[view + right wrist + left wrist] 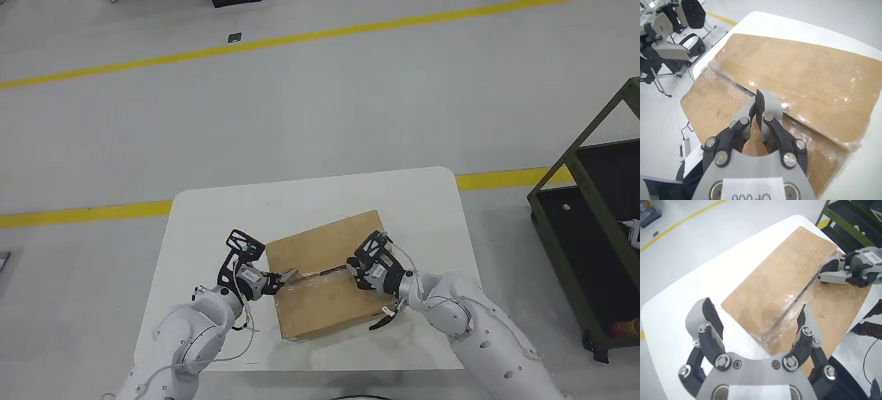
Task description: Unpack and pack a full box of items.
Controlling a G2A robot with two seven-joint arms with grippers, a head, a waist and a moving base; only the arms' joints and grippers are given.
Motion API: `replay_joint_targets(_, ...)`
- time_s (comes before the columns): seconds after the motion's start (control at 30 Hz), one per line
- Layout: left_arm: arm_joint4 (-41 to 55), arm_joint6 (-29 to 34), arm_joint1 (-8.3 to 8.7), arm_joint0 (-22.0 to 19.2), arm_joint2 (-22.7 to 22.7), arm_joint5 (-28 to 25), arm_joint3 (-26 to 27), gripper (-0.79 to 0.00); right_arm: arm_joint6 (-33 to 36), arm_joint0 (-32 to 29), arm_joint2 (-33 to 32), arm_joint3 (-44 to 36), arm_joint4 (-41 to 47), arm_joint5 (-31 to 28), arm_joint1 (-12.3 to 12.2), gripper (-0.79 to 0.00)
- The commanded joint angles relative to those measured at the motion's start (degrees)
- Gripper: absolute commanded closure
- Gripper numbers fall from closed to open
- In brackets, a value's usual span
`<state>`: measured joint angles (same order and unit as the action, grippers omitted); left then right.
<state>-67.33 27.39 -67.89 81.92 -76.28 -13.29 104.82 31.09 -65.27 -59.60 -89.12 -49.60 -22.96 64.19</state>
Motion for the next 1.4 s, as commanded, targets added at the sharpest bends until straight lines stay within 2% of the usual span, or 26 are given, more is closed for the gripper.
replay_joint_targets(0.0, 0.7, 0.4, 0.16, 0.9, -1.4, 0.3, 0.3, -0.785, -0.1, 0.5, 0.2, 0.2, 0.4, -0.1, 0.1, 0.000)
replay_joint_targets(0.23, 1.1, -0.2, 0.49, 2.7, -4.3, 1.4, 0.9, -0.785, 0.6, 2.0, 1.5, -1.7, 0.7, -1.0, 0.5, 0.000)
replay_joint_targets(0.47, 2.7, -0.9, 0.71, 5.0, -7.5, 3.8, 1.6, -0.785, 0.9, 4.6, 6.4, 2.0, -1.0, -0.6, 1.8, 0.000)
replay_joint_targets(0.6, 2.3, -1.3, 0.87, 6.1, -8.6, 3.7, 2.1, -0.785, 0.2, 5.1, 5.8, 2.2, 0.2, -0.8, 2.0, 0.000)
replay_joint_targets(0.7, 2.1, -1.6, 0.92, 6.4, -8.8, 3.6, 2.3, -0.785, -1.2, 4.3, 2.0, -0.3, 1.9, 0.2, 1.4, 0.000)
replay_joint_targets(0.83, 1.5, -2.1, 0.93, 6.7, -8.7, 3.8, 2.8, -0.785, -3.2, 0.4, -6.0, -5.6, 1.4, 4.1, 0.0, 0.000)
replay_joint_targets(1.03, -3.7, -5.7, 0.74, 7.2, -7.1, 7.5, 3.8, -0.785, -7.1, -9.2, -19.5, -13.4, -1.9, 10.8, -2.0, 0.000)
replay_joint_targets(1.17, -5.7, -8.5, 0.59, 7.8, -6.6, 9.4, 4.5, -0.785, -9.5, -16.7, -26.3, -19.3, -2.7, 15.3, -2.5, 0.000)
replay_joint_targets(1.3, -8.1, -9.6, 0.56, 8.2, -6.3, 10.7, 5.2, -0.785, -8.1, -22.1, -30.4, -23.5, -2.2, 14.4, -2.9, -0.006)
replay_joint_targets(1.33, -8.1, -9.6, 0.56, 8.2, -6.3, 10.7, 5.2, -0.785, -8.1, -22.1, -30.4, -23.5, -2.2, 14.4, -2.9, -0.228)
replay_joint_targets(1.37, -8.1, -9.6, 0.56, 8.2, -6.3, 10.7, 5.2, -0.785, -8.1, -22.1, -30.4, -23.5, -2.2, 14.4, -2.9, -0.727)
